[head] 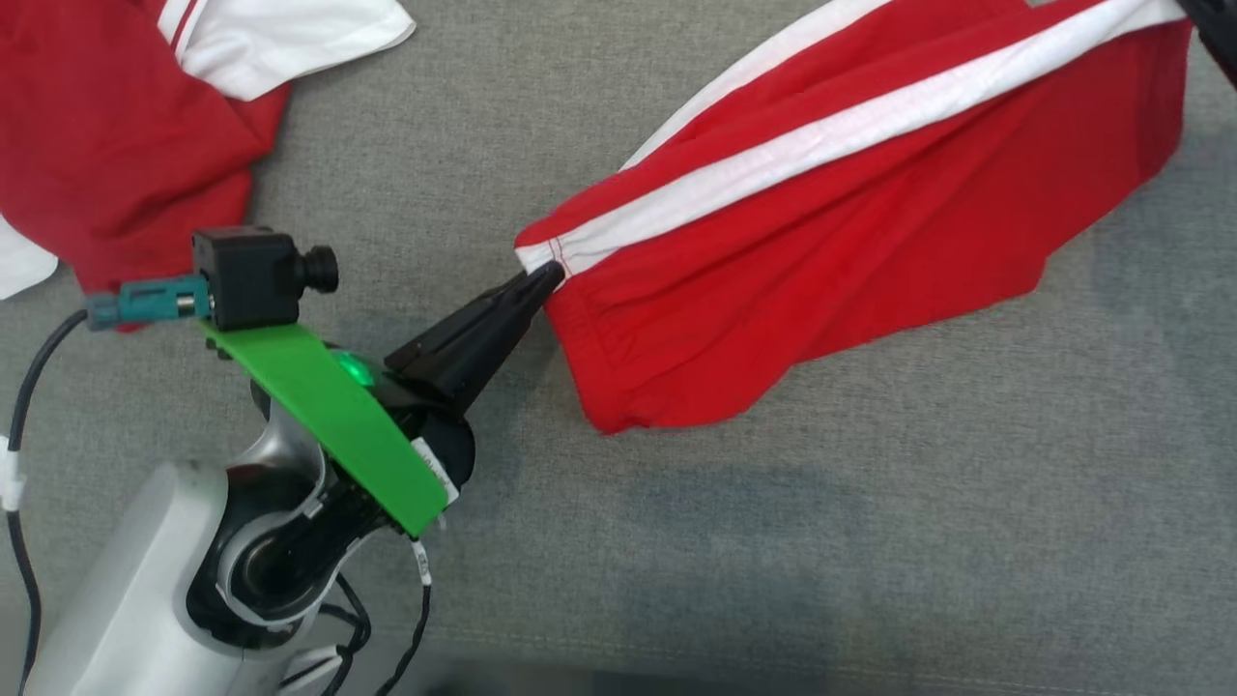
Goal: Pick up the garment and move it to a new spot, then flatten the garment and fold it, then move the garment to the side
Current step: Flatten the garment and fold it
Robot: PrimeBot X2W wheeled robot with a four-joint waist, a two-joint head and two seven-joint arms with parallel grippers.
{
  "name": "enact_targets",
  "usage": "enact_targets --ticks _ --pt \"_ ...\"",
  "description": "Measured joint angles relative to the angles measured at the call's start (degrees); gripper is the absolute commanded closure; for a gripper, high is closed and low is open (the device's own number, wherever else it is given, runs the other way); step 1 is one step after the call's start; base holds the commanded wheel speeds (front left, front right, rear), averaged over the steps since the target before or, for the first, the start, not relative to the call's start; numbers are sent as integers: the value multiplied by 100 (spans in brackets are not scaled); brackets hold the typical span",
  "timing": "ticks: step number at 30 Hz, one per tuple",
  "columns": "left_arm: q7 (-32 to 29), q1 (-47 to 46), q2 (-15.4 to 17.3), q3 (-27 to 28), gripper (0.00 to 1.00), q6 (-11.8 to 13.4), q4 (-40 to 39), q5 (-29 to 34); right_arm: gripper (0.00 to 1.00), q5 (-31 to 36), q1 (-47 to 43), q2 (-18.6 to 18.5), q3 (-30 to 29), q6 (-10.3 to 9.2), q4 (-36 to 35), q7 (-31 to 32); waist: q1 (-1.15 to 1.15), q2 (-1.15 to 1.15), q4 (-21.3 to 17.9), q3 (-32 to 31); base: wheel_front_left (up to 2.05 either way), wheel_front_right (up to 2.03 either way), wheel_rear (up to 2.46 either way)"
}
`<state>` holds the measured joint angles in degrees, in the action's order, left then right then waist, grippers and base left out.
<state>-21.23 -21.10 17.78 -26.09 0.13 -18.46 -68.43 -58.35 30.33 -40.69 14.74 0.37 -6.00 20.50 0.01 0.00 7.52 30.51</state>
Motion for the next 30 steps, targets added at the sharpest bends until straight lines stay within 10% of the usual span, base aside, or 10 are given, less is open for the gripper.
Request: enact_targets --ticks 24,26,27,28,30 --pt "113 -1107 -688 -180 100 -171 1250 164 97 548 1499 120 568 209 862 450 0 0 874 1125 0 0 0" --pt "123 -1131 -722 -183 100 -200 1312 163 60 557 1523 133 603 233 928 450 0 0 877 1110 0 0 0" --pt "186 -1160 -767 -182 100 -245 1392 164 17 625 1551 144 634 266 988 444 0 0 878 1093 0 0 0" --pt "216 -1180 -783 -183 92 -268 1435 164 0 677 1585 151 668 289 1028 415 0 0 877 1082 0 0 0" --pt "219 -1193 -784 -198 69 -315 1518 175 0 823 1650 189 767 364 1099 334 0 0 869 1043 0 0 0"
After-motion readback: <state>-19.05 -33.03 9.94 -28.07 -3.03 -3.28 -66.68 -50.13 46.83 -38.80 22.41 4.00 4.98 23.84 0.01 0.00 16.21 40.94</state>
